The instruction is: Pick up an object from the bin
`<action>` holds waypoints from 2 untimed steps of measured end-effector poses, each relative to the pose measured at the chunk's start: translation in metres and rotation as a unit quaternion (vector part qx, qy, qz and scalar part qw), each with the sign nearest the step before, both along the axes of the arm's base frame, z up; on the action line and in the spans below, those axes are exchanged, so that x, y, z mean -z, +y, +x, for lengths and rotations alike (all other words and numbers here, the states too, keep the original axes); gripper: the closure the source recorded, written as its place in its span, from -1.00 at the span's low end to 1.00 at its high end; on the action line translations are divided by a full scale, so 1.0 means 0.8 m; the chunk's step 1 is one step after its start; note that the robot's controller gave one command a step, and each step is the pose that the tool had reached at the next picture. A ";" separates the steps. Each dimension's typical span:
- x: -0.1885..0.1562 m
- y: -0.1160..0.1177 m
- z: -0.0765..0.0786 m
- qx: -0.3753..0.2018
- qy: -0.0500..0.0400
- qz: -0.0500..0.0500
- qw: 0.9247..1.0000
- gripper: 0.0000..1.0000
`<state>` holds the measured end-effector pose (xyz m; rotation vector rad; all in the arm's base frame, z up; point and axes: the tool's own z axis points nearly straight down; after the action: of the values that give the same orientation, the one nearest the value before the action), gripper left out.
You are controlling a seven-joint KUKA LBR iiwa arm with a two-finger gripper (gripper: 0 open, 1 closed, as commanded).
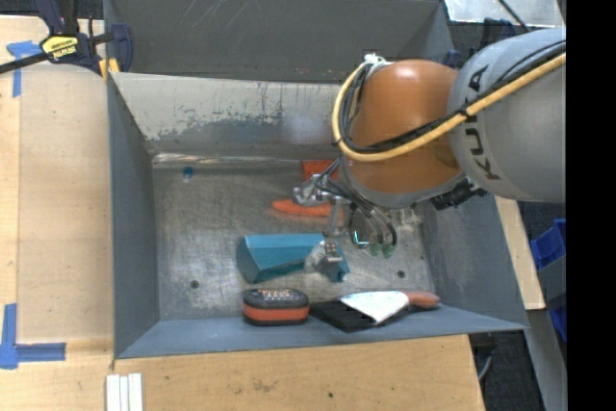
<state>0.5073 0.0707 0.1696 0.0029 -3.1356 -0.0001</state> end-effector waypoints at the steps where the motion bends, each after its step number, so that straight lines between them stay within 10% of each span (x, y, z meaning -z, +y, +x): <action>1: -0.005 0.000 0.002 0.001 -0.004 0.000 1.000 -1.00; 2: 0.063 -0.008 0.024 0.051 -0.004 0.000 0.999 -1.00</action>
Offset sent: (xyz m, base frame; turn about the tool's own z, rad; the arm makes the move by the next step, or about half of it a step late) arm 0.0322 -0.0112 -0.0996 0.1877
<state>0.5268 0.0642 0.1190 -0.1584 -3.1394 -0.0003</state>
